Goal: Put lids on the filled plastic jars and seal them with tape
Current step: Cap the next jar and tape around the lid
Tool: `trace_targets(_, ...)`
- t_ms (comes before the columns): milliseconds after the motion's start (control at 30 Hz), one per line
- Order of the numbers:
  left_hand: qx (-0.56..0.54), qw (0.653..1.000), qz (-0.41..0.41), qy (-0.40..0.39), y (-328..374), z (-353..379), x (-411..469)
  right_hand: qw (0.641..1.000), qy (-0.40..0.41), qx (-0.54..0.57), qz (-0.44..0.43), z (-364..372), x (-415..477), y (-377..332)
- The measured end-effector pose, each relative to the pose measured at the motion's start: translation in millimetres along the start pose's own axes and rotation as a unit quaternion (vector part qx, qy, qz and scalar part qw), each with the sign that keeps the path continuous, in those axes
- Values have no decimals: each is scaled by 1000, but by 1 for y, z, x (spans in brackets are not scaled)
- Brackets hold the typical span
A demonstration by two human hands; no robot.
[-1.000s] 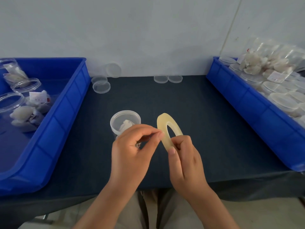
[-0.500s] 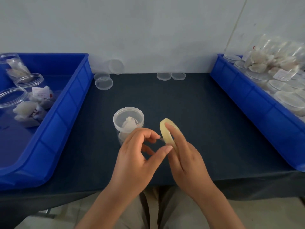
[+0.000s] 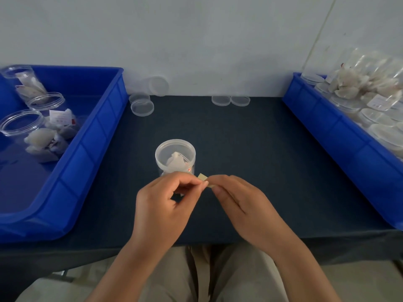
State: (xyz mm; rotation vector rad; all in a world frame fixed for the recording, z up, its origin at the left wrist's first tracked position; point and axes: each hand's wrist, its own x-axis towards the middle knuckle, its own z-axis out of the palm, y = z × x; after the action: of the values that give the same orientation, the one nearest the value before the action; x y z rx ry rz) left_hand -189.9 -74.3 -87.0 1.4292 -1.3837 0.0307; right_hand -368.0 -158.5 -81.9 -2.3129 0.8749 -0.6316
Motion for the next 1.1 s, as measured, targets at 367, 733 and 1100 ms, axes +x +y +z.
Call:
trace_targets(367, -106, 966, -236, -25, -60, 16, 18, 996, 36, -73, 36, -1, 28, -3)
trace_targets(733, -74, 966, -211, -128, -53, 3, 27, 994, -13, -51, 99, -3, 48, -6)
trace_targets(1100, -9, 983, -175, -58, -50, 24, 28, 985, -15, -131, 109, -3, 49, -12)
